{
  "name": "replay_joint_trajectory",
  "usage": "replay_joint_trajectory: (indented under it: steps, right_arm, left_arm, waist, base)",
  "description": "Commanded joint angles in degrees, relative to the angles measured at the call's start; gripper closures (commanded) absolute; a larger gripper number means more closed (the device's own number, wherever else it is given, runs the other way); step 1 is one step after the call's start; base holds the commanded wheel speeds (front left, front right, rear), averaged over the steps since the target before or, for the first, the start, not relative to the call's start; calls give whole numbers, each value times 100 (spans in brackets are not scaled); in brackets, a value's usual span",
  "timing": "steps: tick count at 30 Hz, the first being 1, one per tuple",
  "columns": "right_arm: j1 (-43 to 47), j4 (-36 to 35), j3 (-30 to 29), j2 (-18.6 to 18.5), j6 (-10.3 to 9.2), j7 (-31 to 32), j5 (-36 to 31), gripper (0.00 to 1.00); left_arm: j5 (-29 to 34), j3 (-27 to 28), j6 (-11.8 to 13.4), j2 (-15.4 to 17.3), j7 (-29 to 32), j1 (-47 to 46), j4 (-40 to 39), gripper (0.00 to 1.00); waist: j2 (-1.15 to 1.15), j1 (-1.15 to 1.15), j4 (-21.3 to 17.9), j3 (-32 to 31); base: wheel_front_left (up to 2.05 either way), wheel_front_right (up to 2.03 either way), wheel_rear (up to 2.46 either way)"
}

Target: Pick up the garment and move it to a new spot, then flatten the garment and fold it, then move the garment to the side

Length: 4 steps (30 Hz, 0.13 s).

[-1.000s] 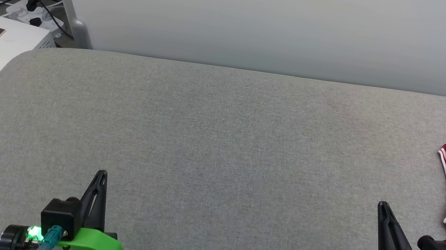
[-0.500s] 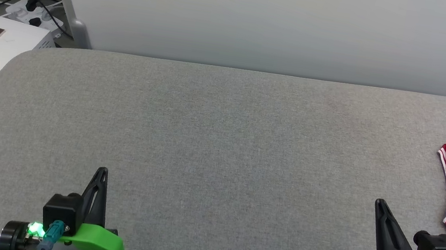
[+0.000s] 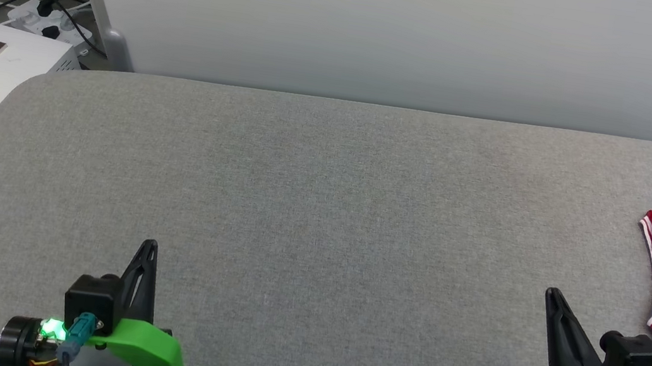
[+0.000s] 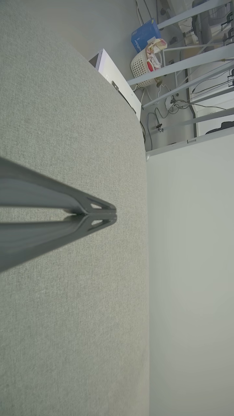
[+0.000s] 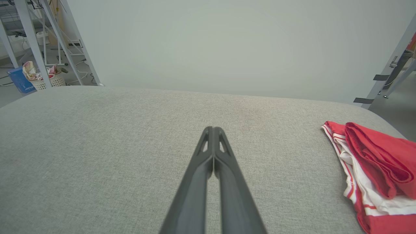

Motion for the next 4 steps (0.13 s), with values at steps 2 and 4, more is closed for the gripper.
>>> replay_joint_trajectory:
  steps: [2, 4]
  right_arm:
    - [-118, -51, 8, 17, -4, 46, -81, 100]
    - [-126, -58, 9, 19, -4, 69, -100, 100]
  left_arm:
    - [56, 28, 16, -32, 41, -121, -28, 100]
    - [65, 32, 16, -34, 64, -130, -34, 100]
  waist:
    - [0, 0, -1, 0]
    - [0, 0, -2, 0]
  base:
    - [0, 0, 0]
    - [0, 0, 0]
